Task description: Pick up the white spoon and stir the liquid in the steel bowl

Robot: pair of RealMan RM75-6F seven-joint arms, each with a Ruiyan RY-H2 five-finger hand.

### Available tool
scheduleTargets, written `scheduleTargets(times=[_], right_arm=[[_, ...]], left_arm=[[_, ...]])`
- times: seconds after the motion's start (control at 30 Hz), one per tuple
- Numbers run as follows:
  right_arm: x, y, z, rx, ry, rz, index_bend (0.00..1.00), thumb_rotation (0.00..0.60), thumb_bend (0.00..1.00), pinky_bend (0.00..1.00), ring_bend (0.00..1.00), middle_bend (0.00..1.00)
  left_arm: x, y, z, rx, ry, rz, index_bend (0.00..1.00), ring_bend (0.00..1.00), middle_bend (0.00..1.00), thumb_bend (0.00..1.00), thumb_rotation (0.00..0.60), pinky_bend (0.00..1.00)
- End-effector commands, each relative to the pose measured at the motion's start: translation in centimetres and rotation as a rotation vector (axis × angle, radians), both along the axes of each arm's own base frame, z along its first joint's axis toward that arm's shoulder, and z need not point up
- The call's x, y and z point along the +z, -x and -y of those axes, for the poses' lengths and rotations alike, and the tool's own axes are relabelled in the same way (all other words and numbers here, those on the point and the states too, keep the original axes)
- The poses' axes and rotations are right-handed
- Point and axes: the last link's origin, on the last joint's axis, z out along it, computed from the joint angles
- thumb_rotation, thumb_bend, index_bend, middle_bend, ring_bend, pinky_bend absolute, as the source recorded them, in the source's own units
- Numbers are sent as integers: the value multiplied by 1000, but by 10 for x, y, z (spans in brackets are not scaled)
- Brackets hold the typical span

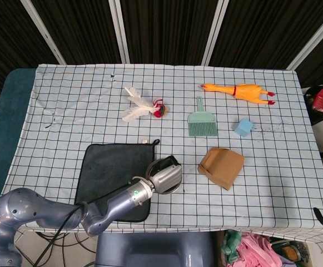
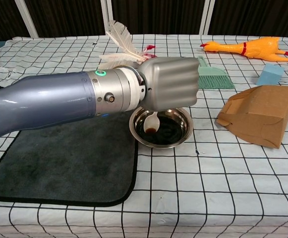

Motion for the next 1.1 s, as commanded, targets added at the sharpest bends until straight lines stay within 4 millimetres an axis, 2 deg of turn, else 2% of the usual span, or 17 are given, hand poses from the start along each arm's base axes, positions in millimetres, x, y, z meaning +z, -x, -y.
scheduleTargets(times=[0.03,0.5,0.8,1.1], right_arm=[[1,0,0,0,3,0,0,600,213,255,139,95],[3,1,0,1,13,2,0,600,212,255,139,95],[4,1,-1,2,14,6,0,600,212,255,139,95],[4,1,-1,2,10,7,0,600,212,255,139,94]], left_arm=[[-3,-3,-3,-4,-6,-7,743,1000,1000,511,600,944],[-20,-21,-10,-36,-29,-17,743,1000,1000,511,600,944],[-30,-37,0,-63,0,5,743,1000,1000,511,600,944],[-28,-38,14,-57,48,26,744,1000,1000,510,600,944]])
